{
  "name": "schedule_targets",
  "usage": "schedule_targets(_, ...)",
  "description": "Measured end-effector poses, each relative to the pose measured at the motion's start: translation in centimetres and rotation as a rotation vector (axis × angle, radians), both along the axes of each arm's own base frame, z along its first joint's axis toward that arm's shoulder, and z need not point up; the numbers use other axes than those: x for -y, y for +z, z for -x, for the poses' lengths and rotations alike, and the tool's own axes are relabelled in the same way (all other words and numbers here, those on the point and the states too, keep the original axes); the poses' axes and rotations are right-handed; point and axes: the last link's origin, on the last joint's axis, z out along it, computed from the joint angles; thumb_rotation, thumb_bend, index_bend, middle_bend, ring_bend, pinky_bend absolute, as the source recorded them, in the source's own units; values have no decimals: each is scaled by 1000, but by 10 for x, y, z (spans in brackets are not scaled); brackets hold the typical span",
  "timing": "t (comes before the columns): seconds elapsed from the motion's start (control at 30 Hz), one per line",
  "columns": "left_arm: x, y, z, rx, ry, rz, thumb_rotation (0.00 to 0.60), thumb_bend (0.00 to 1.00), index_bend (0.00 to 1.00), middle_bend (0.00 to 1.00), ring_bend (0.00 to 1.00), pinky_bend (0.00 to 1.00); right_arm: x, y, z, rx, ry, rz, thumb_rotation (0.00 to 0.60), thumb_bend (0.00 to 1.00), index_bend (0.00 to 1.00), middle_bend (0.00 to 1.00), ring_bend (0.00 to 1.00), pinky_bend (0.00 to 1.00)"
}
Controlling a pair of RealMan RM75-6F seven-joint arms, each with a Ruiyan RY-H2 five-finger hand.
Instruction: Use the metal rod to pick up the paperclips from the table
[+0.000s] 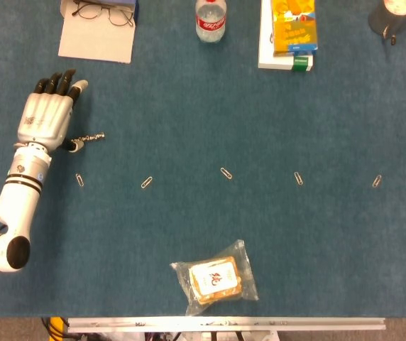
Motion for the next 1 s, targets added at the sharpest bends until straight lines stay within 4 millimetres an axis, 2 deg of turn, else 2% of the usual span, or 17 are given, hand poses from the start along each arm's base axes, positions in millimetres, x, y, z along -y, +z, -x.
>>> schedule_targets(0.43, -3, 2, 8, -3, 23, -3, 600, 58, 131, 0, 0, 95, 3, -7, -1, 2, -3, -19, 600, 573, 409, 351, 261, 228)
schedule_targets(0.73, 5, 0, 2, 19, 8, 19, 600, 58, 131, 0, 0, 95, 3, -8, 0, 5, -4, -24, 600, 572, 409, 351, 261, 228)
schedule_targets(1.0, -2, -1, 9, 11, 44, 7, 600, 58, 132, 0, 0, 94, 2, -7, 4, 10, -13, -24, 600, 572, 409, 351, 260, 228)
